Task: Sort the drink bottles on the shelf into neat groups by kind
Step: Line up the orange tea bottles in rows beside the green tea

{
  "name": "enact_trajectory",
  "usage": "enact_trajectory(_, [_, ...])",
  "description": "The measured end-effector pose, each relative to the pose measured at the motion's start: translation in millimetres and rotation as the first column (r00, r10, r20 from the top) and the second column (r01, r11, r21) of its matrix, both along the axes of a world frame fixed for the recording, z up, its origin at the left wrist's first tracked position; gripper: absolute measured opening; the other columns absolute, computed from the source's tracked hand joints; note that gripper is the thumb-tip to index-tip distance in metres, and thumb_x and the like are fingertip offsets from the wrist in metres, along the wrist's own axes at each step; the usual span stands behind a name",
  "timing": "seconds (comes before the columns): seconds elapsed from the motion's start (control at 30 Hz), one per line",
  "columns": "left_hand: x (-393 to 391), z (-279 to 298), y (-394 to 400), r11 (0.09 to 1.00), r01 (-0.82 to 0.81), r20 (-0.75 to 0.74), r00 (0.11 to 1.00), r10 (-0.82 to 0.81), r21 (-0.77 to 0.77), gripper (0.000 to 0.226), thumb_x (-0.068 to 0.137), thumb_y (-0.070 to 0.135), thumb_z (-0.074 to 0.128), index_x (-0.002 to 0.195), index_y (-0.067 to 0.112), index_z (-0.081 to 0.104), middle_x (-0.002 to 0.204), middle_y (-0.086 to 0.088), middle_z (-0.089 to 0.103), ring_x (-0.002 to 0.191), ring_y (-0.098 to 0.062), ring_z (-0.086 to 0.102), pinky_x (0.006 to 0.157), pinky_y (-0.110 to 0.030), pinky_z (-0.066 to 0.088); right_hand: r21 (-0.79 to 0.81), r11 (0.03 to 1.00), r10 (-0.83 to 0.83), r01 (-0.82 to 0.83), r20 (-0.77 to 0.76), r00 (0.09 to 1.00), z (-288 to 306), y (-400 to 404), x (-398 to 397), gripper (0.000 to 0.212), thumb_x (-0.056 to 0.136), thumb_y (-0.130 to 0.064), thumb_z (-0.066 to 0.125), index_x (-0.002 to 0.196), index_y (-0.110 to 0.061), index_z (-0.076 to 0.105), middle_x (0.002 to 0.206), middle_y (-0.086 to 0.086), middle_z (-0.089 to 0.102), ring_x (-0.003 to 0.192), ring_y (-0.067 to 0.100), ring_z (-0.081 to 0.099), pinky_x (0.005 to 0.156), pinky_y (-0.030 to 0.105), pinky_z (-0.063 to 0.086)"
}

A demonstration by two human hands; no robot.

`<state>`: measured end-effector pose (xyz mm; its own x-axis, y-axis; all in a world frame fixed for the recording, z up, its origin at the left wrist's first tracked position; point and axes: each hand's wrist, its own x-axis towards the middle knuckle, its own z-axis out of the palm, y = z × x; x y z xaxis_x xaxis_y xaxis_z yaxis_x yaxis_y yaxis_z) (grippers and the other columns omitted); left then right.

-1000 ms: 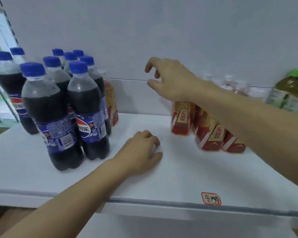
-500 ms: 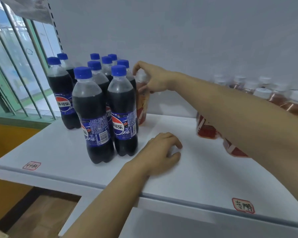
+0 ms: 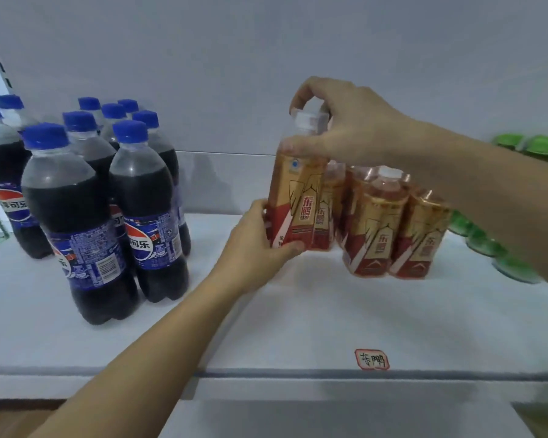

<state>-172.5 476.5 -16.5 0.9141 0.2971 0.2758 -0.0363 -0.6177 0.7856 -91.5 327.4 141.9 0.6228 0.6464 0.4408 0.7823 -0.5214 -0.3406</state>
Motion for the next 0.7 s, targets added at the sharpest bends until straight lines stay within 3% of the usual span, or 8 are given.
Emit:
enact_trajectory(0.07, [10.9, -5.3, -10.0, 0.997, 0.064, -0.003, 0.998, -0.064, -0.047, 0.064, 0.081, 0.035, 0.084, 0.124, 0.042, 0.038, 0.099, 0.033, 0.051, 0.083, 0.012, 0.056, 0.061, -0.007, 0.045, -0.038, 0.999, -0.035, 0.037, 0.042, 0.998, -4.6, -13.0, -0.8, 0.055, 0.077, -0.064, 0.074, 0.117, -0.033, 0.053, 0.091, -0.013, 0.059, 0.067, 0.007, 0.063, 0.052, 0.025, 0.044])
enact_trajectory(0.17, [22.0, -15.6, -26.4, 0.989, 0.113, -0.014, 0.993, -0.115, -0.093, 0.068, 0.076, 0.035, 0.088, 0.125, 0.039, 0.04, 0.102, 0.028, 0.055, 0.088, 0.003, 0.062, 0.071, -0.014, 0.052, -0.127, 0.983, -0.115, 0.13, 0.119, 0.986, -14.4, -24.9, 5.7, 0.056, 0.075, -0.067, 0.073, 0.115, -0.034, 0.054, 0.081, -0.017, 0.053, 0.067, 0.004, 0.054, 0.056, 0.026, 0.037])
enact_trajectory(0.27, [31.3, -26.3, -37.4, 0.994, 0.096, -0.065, 0.993, -0.099, -0.056, 0.06, 0.075, 0.036, 0.089, 0.12, 0.035, 0.048, 0.106, 0.021, 0.061, 0.093, 0.0, 0.061, 0.077, -0.029, 0.06, -0.185, 0.964, -0.17, 0.193, 0.13, 0.977, -26.8, -32.7, 15.2, 0.06, 0.071, -0.073, 0.071, 0.115, -0.036, 0.053, 0.085, -0.016, 0.052, 0.084, 0.018, 0.056, 0.066, 0.032, 0.037])
enact_trajectory(0.4, [37.7, -39.4, -38.6, 0.998, 0.043, -0.054, 0.998, -0.04, 0.052, 0.063, 0.074, 0.036, 0.088, 0.127, 0.027, 0.055, 0.112, 0.014, 0.061, 0.093, -0.001, 0.062, 0.068, -0.01, 0.044, -0.183, 0.954, -0.203, 0.239, 0.194, 0.96, -42.8, -36.5, 22.5, 0.059, 0.072, -0.077, 0.065, 0.113, -0.037, 0.055, 0.084, -0.018, 0.051, 0.091, 0.019, 0.051, 0.079, 0.039, 0.034])
enact_trajectory(0.47, [38.0, -42.0, -39.6, 0.994, 0.022, -0.045, 0.999, -0.017, 0.103, 0.063, 0.074, 0.039, 0.087, 0.127, 0.028, 0.055, 0.115, 0.015, 0.063, 0.102, -0.004, 0.062, 0.075, -0.014, 0.047, -0.163, 0.953, -0.218, 0.256, 0.222, 0.951, -47.4, -34.8, 23.2, 0.059, 0.073, -0.078, 0.063, 0.114, -0.036, 0.056, 0.082, -0.017, 0.052, 0.092, 0.02, 0.051, 0.084, 0.042, 0.034])
enact_trajectory(0.57, [38.3, -42.3, -42.4, 0.986, -0.006, -0.045, 0.999, 0.013, 0.165, 0.068, 0.073, 0.046, 0.087, 0.129, 0.026, 0.054, 0.122, 0.013, 0.065, 0.115, -0.011, 0.059, 0.098, -0.039, 0.051, -0.16, 0.949, -0.235, 0.27, 0.209, 0.949, -51.3, -34.6, 18.8, 0.064, 0.075, -0.079, 0.062, 0.122, -0.036, 0.056, 0.092, -0.01, 0.06, 0.105, 0.024, 0.055, 0.093, 0.047, 0.039])
enact_trajectory(0.63, [36.0, -40.4, -42.1, 0.99, -0.005, -0.077, 0.997, 0.016, 0.141, 0.074, 0.072, 0.049, 0.087, 0.133, 0.025, 0.052, 0.123, 0.012, 0.065, 0.115, -0.012, 0.06, 0.1, -0.041, 0.051, -0.145, 0.944, -0.25, 0.297, 0.276, 0.928, -56.7, -38.5, 15.1, 0.067, 0.08, -0.075, 0.06, 0.134, -0.036, 0.052, 0.105, -0.005, 0.061, 0.117, 0.026, 0.052, 0.097, 0.049, 0.037])
enact_trajectory(0.7, [33.4, -39.8, -40.2, 0.98, 0.003, -0.143, 0.989, 0.026, 0.201, 0.084, 0.071, 0.055, 0.086, 0.139, 0.023, 0.048, 0.128, 0.007, 0.062, 0.117, -0.015, 0.058, 0.099, -0.041, 0.052, 0.015, 0.968, -0.237, 0.251, 0.382, 0.893, -68.7, -47.3, 6.4, 0.061, 0.087, -0.063, 0.061, 0.138, -0.032, 0.051, 0.12, -0.001, 0.06, 0.119, 0.024, 0.049, 0.096, 0.045, 0.036])
